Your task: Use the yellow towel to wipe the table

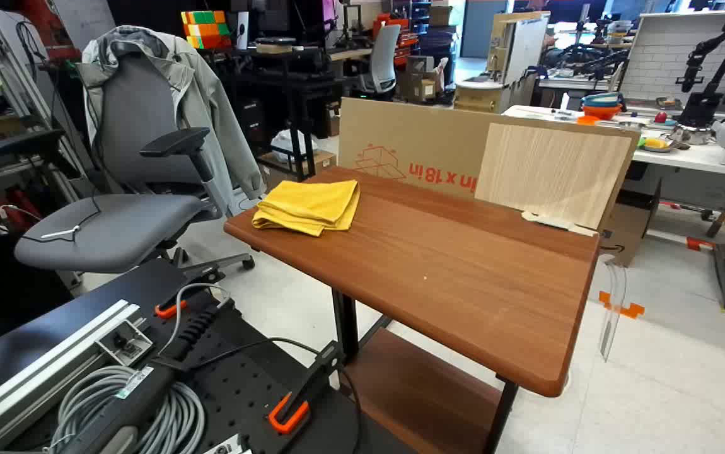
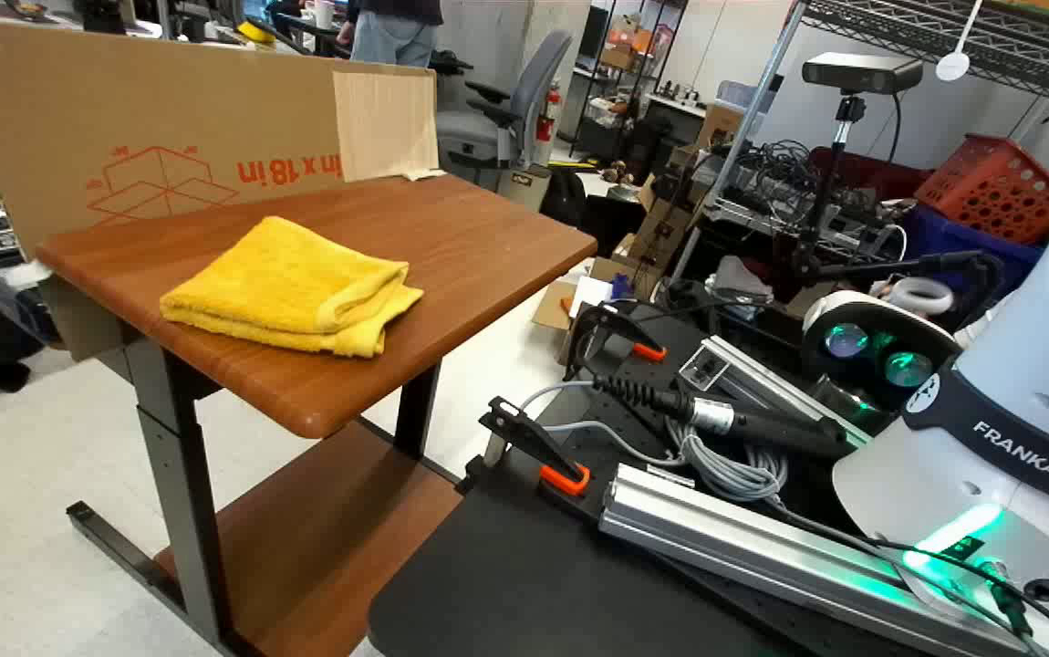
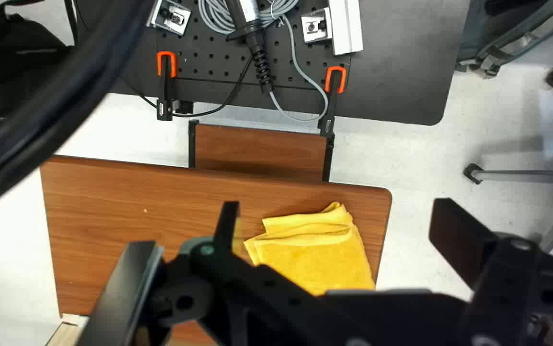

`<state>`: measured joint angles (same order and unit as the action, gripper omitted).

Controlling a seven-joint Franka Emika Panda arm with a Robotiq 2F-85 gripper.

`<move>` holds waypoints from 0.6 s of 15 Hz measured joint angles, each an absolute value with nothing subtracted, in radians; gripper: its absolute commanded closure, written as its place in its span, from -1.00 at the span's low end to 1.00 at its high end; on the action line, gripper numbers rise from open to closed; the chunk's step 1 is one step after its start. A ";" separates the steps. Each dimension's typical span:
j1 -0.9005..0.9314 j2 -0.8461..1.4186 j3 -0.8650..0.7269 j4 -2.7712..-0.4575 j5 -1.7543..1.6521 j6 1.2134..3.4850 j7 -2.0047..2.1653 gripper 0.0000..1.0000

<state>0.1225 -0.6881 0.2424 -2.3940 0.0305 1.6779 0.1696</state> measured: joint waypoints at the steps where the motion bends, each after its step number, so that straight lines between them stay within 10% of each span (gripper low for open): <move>1: 0.122 -0.688 0.242 -2.394 0.030 1.678 0.170 -1.00; 9: 0.124 -0.680 0.246 -2.379 0.033 1.681 0.171 -1.00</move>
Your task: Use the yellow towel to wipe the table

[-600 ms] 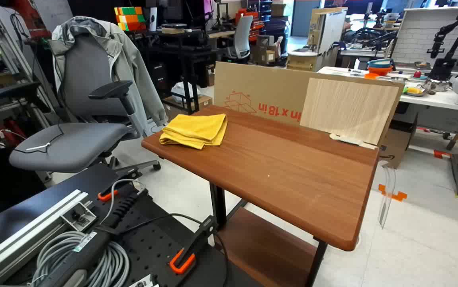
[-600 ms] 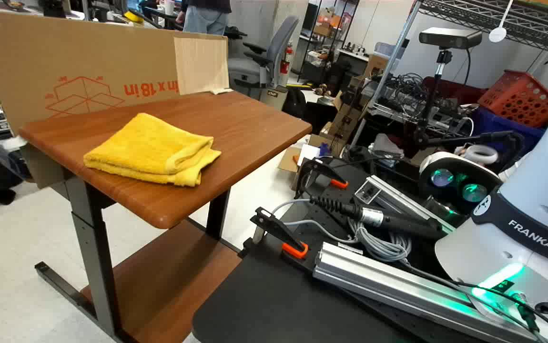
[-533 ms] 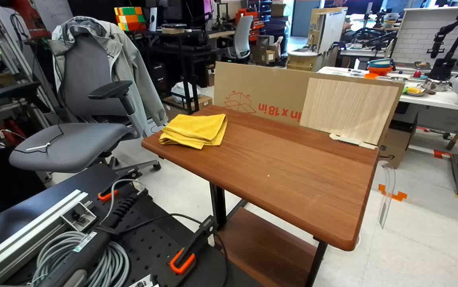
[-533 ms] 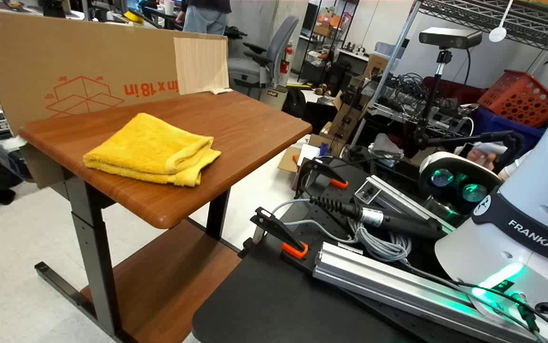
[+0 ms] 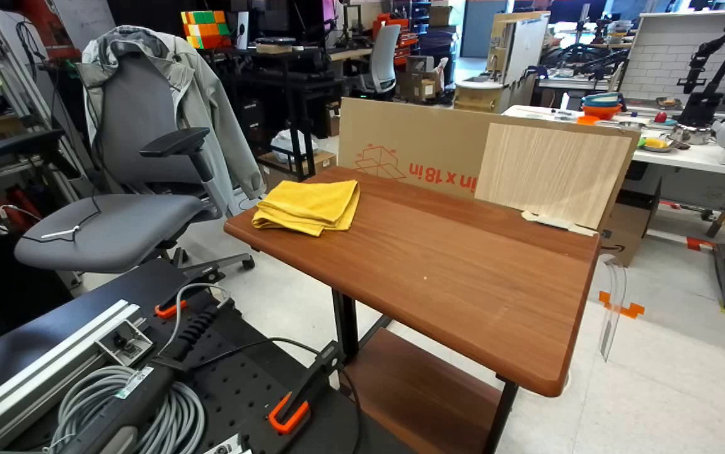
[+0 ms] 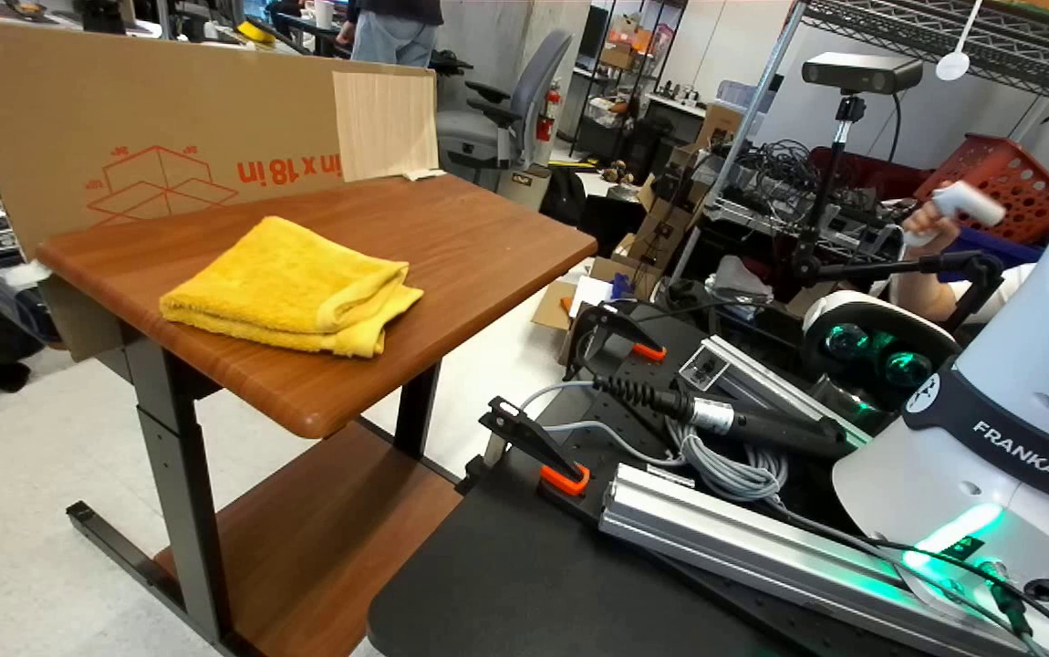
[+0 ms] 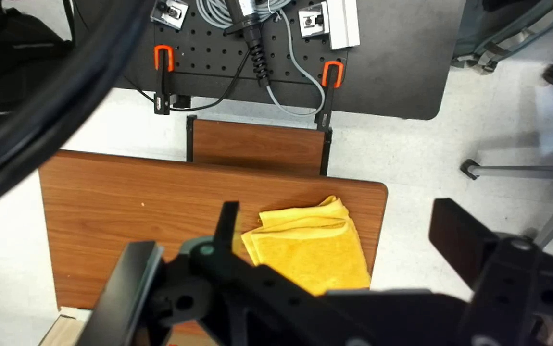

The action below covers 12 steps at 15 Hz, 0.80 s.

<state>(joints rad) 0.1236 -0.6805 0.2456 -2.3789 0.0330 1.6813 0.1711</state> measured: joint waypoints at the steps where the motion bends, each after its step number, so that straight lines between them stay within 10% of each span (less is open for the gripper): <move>1: 0.124 -0.666 0.246 -2.363 0.040 1.690 0.181 -1.00; 12: 0.020 -0.039 0.162 -2.186 0.120 2.152 0.503 -1.00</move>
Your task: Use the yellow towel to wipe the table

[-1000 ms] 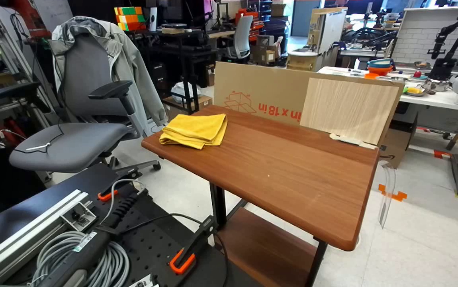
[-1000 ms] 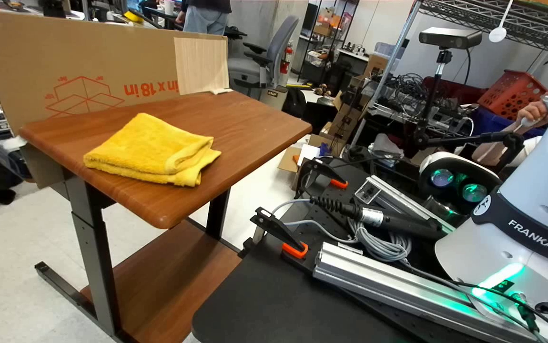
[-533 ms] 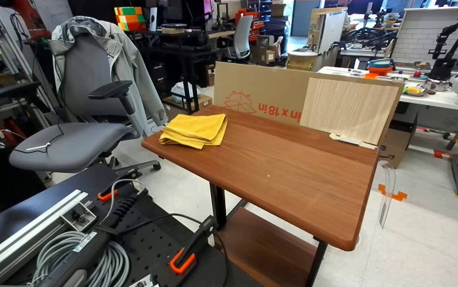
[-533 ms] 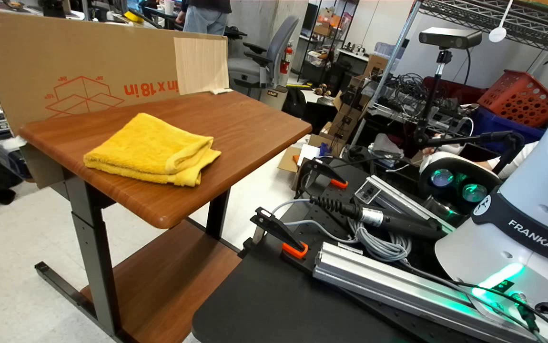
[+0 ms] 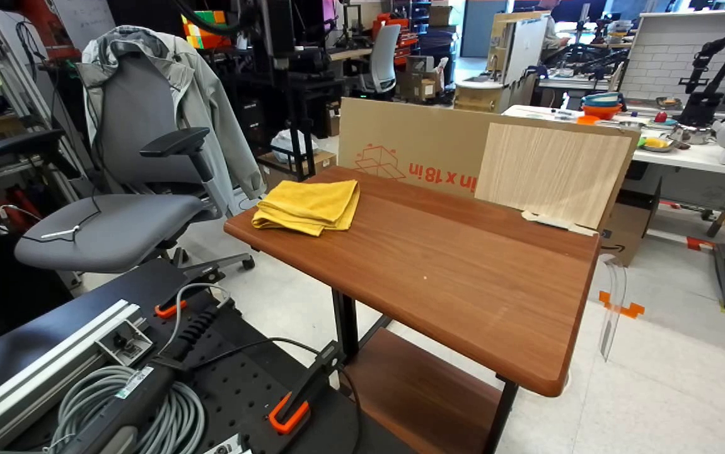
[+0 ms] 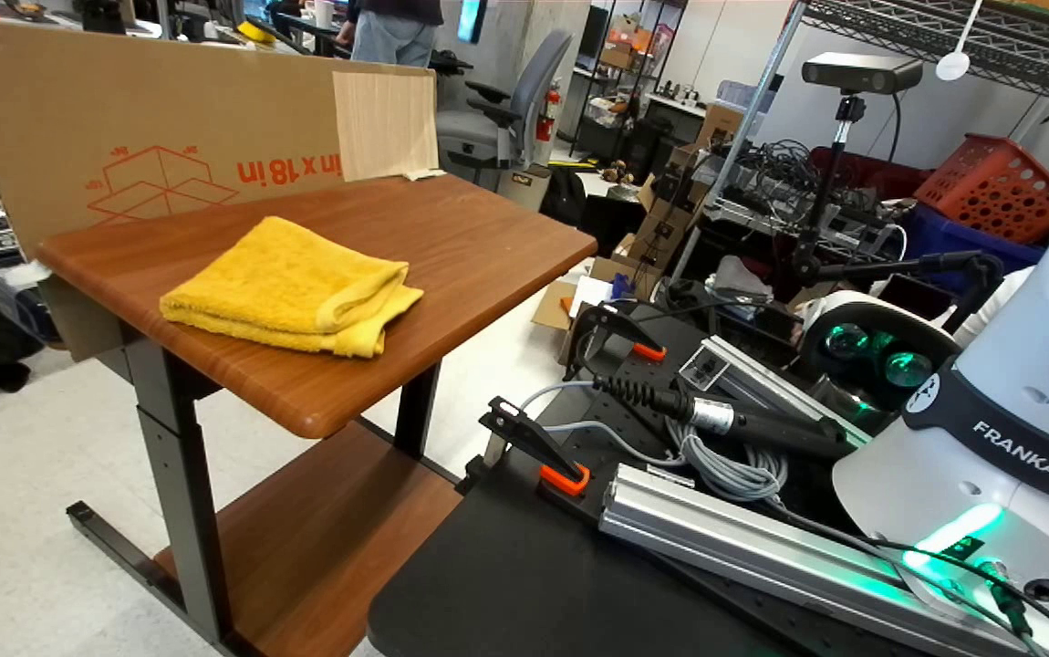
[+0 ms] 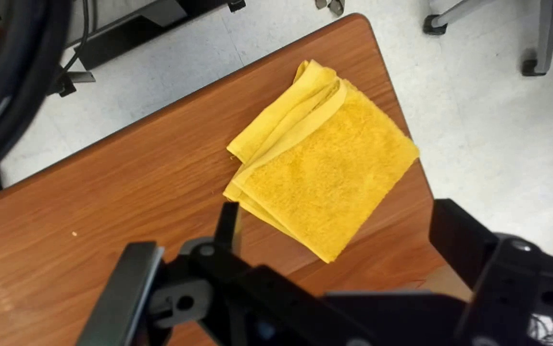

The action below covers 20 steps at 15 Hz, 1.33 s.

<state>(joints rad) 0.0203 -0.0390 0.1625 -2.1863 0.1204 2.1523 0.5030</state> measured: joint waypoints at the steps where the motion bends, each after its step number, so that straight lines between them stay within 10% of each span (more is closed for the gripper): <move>1: 0.020 0.022 0.156 -2.159 0.115 2.160 0.530 -1.00; 20: 0.127 0.489 0.071 -1.965 0.125 2.327 0.846 -1.00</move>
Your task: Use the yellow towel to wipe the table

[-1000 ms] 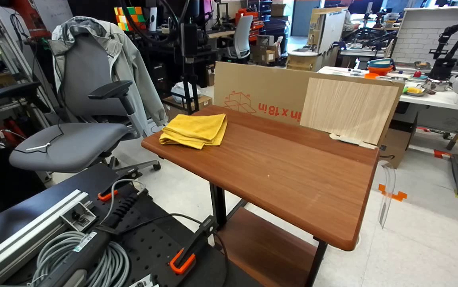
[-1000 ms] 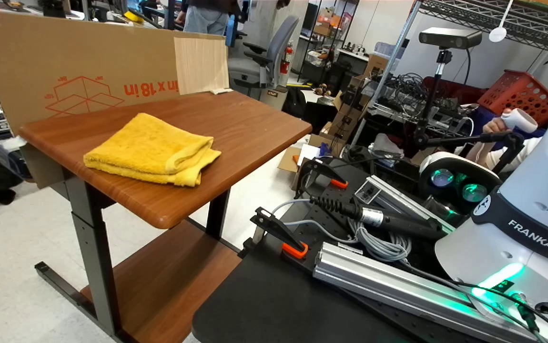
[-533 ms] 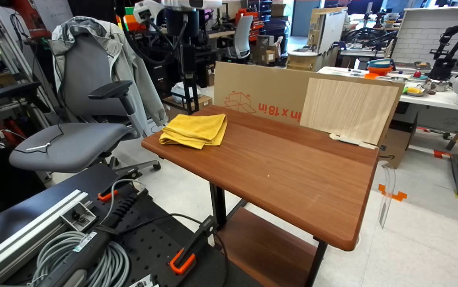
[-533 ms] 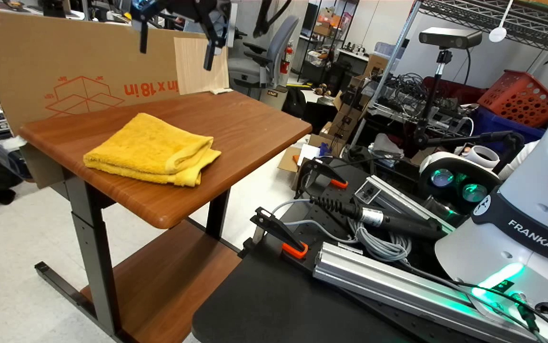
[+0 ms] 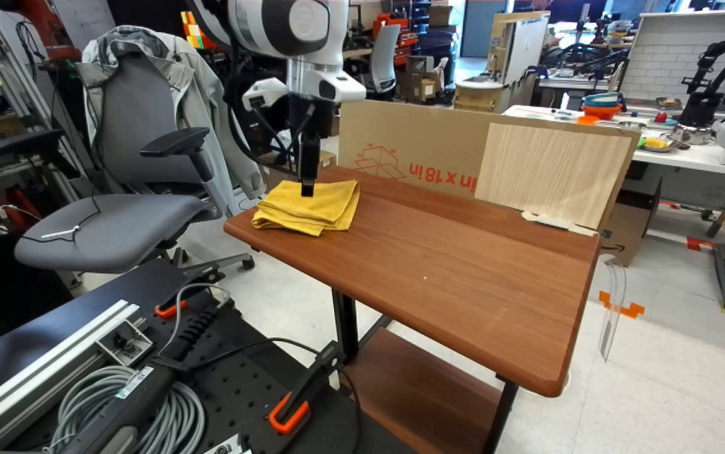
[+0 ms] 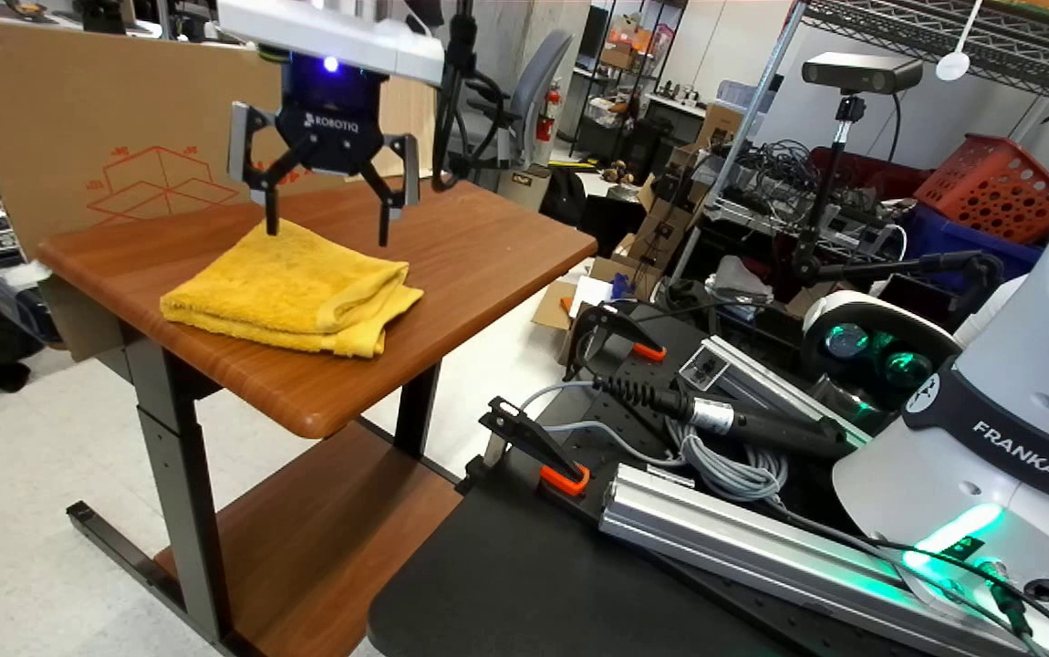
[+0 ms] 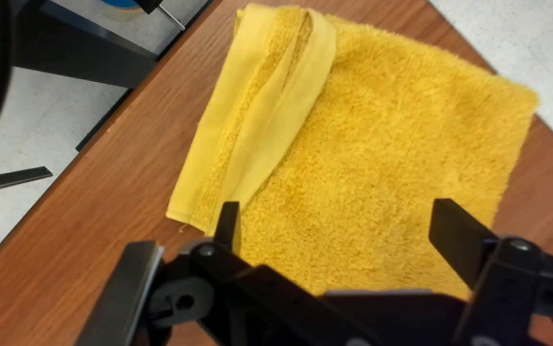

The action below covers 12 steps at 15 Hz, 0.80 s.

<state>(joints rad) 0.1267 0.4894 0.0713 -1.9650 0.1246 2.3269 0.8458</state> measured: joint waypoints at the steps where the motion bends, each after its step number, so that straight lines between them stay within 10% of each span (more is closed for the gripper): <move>1: 0.127 0.527 0.055 -1.943 0.125 2.310 0.868 -1.00; 12: 0.129 0.655 0.016 -1.841 0.129 2.218 0.922 -1.00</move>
<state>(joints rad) 0.1291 0.6551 0.0163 -1.8413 0.1288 2.2183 0.9223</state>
